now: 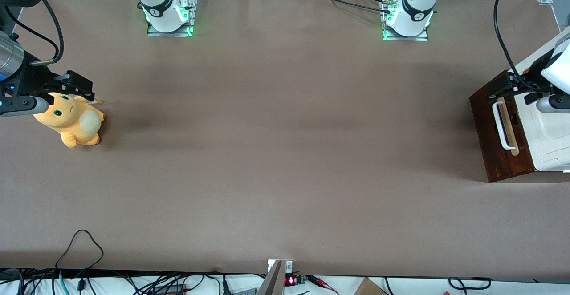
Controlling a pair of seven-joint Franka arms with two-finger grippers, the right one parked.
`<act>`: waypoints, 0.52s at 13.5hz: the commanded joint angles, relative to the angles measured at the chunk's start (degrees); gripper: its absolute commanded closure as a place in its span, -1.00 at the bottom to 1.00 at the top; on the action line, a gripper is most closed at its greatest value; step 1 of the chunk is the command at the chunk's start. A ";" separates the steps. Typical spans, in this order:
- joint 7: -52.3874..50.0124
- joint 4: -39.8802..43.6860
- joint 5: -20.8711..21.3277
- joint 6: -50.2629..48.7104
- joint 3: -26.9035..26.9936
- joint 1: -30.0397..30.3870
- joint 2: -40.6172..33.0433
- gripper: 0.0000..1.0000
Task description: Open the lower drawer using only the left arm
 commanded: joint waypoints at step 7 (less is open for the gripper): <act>2.00 2.50 0.37 -2.84 -0.36 0.13 0.60 -1.00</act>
